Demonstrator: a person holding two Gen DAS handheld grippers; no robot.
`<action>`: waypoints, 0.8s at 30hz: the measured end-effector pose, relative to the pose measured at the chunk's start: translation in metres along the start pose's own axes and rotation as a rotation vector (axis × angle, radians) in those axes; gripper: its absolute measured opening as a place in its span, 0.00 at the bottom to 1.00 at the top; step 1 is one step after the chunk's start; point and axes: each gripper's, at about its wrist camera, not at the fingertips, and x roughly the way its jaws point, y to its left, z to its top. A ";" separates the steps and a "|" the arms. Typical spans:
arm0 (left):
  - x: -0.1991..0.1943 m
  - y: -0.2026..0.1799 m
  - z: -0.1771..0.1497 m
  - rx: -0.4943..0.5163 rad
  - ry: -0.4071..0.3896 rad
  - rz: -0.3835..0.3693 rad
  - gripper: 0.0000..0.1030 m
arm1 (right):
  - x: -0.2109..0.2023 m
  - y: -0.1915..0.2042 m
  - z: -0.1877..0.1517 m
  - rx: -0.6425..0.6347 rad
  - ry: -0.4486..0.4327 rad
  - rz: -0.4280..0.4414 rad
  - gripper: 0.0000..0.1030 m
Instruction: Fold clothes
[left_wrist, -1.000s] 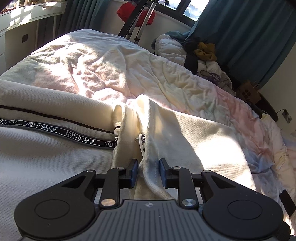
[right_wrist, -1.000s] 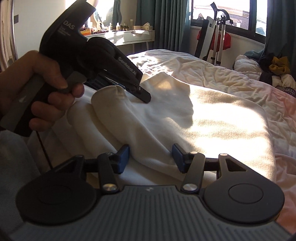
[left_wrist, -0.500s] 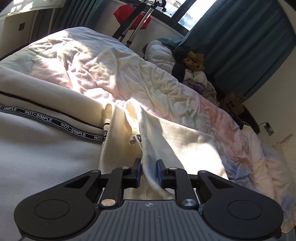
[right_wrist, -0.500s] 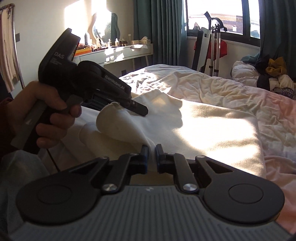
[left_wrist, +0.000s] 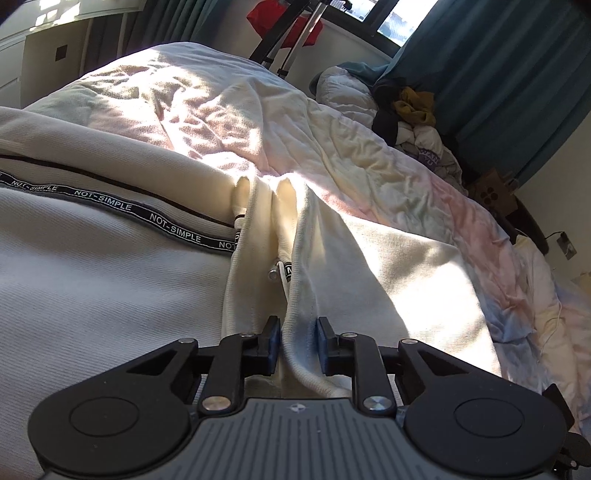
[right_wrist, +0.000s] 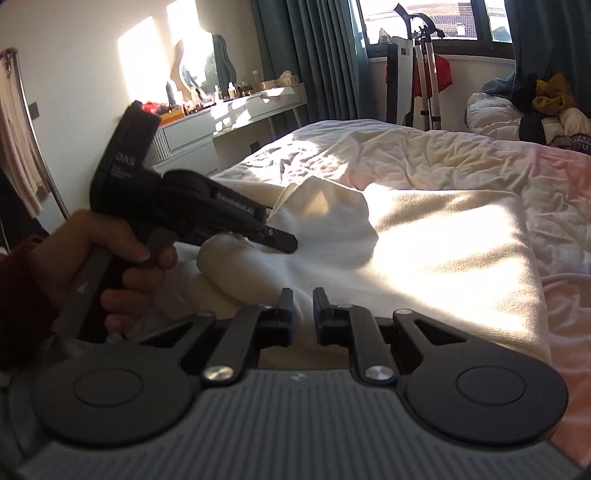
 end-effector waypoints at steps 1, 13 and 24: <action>0.000 -0.001 0.000 0.002 -0.002 0.002 0.24 | -0.007 -0.002 0.004 0.022 -0.029 0.020 0.16; -0.006 0.003 -0.001 -0.055 -0.047 -0.015 0.32 | 0.033 -0.069 -0.004 0.162 0.003 -0.327 0.31; -0.058 0.010 0.015 -0.112 -0.163 0.014 0.75 | 0.048 -0.068 -0.019 0.152 0.020 -0.359 0.32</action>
